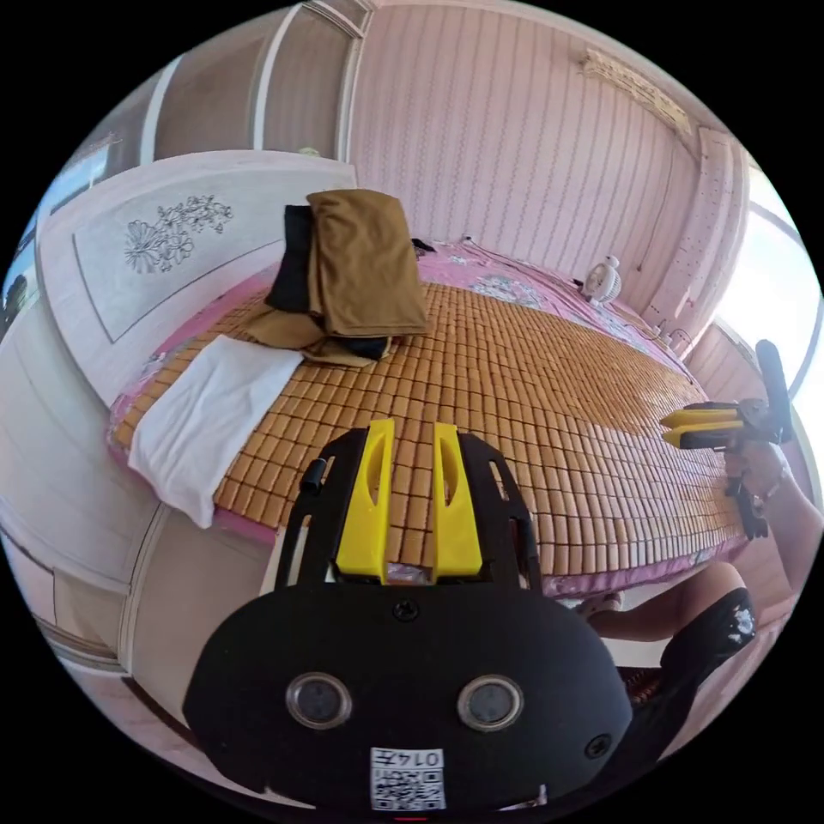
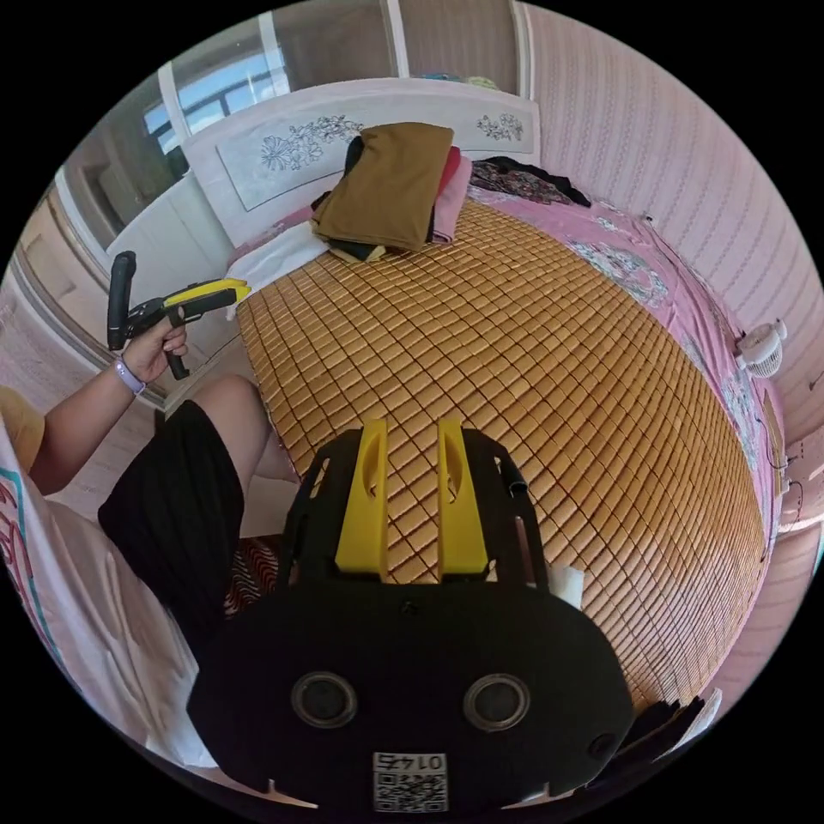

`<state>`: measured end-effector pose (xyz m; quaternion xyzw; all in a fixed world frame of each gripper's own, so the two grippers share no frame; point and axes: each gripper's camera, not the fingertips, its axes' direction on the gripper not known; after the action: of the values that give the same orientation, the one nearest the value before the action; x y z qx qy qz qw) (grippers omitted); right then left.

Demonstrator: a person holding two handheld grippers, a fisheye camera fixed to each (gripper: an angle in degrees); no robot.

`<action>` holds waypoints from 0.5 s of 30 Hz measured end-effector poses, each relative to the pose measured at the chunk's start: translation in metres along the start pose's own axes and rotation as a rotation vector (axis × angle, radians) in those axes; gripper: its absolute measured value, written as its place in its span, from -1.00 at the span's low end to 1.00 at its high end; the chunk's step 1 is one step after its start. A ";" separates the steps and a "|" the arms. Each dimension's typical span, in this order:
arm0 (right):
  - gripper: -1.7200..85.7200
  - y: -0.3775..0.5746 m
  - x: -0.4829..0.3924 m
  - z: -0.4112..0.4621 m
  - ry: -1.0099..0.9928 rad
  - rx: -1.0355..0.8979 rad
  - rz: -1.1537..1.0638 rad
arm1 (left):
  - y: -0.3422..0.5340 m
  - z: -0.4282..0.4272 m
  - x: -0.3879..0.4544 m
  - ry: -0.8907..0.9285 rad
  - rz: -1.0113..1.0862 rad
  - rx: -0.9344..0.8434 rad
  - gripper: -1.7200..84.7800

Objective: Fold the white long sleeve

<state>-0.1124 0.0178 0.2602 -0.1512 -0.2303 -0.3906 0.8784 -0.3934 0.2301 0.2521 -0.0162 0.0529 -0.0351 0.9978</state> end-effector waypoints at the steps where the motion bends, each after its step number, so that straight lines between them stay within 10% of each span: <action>1: -0.76 -0.022 -0.015 0.010 -0.031 -0.010 -0.054 | 0.006 -0.004 -0.014 -0.023 -0.027 0.003 -0.79; 15: -0.74 -0.299 -0.164 0.202 -0.184 -0.094 -0.347 | 0.075 0.043 -0.225 -0.094 -0.509 -0.013 -0.74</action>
<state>-0.4934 0.0148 0.3712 -0.1853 -0.3135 -0.5310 0.7651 -0.6070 0.3225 0.3159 -0.0369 0.0011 -0.2839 0.9581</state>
